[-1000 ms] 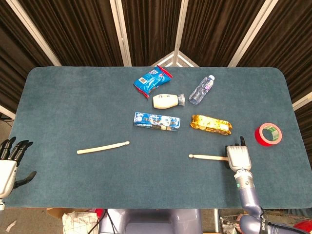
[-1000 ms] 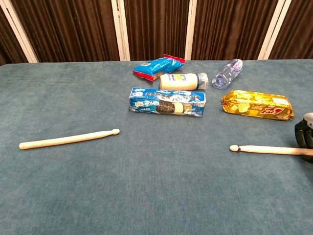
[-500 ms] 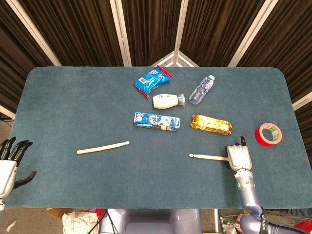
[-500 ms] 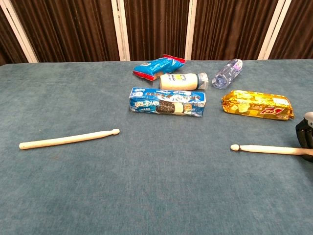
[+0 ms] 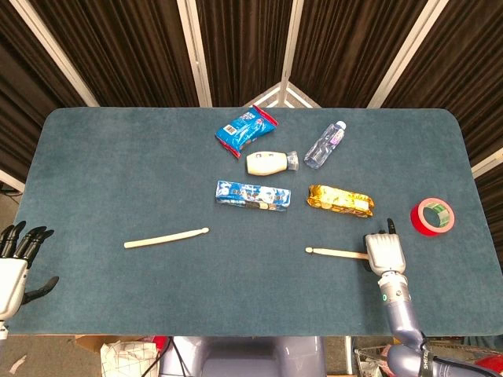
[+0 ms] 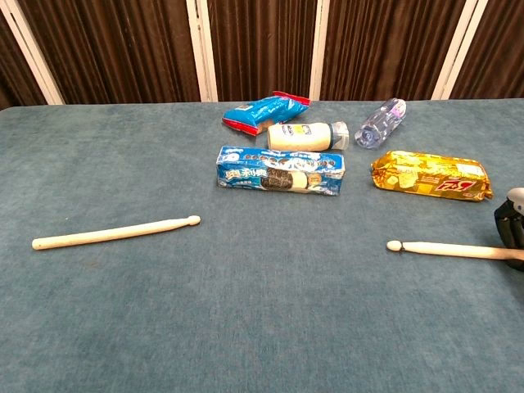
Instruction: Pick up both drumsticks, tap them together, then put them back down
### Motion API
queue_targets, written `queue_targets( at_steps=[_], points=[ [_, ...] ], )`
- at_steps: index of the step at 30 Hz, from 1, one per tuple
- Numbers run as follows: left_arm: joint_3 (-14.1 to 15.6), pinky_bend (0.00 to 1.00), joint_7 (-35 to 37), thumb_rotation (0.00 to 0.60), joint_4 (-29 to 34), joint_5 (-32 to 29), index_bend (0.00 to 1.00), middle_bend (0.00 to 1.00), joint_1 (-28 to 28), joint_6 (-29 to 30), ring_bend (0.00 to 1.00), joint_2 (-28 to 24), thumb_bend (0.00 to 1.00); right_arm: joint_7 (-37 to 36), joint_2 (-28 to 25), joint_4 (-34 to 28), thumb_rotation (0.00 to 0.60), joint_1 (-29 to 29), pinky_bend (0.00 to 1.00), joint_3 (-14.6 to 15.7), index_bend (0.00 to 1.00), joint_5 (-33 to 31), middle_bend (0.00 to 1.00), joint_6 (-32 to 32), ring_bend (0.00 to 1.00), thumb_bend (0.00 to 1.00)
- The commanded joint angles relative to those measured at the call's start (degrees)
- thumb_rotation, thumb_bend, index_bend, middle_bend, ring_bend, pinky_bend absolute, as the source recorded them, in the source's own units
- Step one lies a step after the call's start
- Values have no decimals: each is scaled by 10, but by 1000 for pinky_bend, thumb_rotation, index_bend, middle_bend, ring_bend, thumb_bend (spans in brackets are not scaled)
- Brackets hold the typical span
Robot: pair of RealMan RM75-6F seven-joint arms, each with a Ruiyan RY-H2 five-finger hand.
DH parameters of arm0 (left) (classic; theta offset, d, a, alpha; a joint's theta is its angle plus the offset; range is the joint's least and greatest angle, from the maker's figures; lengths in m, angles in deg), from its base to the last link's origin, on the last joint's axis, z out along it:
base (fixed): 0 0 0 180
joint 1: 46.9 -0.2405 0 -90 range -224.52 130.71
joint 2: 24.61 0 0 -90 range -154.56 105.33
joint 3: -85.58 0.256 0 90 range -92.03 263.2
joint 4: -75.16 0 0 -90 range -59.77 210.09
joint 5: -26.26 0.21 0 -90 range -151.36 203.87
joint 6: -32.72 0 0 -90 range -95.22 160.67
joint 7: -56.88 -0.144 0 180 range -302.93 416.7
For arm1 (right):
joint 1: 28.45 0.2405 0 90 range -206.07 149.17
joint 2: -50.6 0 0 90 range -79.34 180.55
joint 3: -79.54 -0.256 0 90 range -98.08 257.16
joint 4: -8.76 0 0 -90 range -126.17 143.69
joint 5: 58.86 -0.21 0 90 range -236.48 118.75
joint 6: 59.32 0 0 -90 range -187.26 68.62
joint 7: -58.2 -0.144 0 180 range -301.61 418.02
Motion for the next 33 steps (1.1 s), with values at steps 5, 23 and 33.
queue_targets(
  at_steps=[5,23,33],
  points=[
    [-1,0,4,600,0,1,192,154,-2,5,0,-1,278,-1,0,0,600,2,41,1,656,4,556,0,393,352],
    [-1,0,4,600,0,0,194,153,-3,5,0,-2,277,-18,-3,2,600,1,41,4,662,21,616,-2,426,352],
    [-1,0,4,600,0,-1,195,151,-2,3,0,-2,278,-18,-1,10,600,2,41,9,661,29,616,-6,426,354]
  ],
)
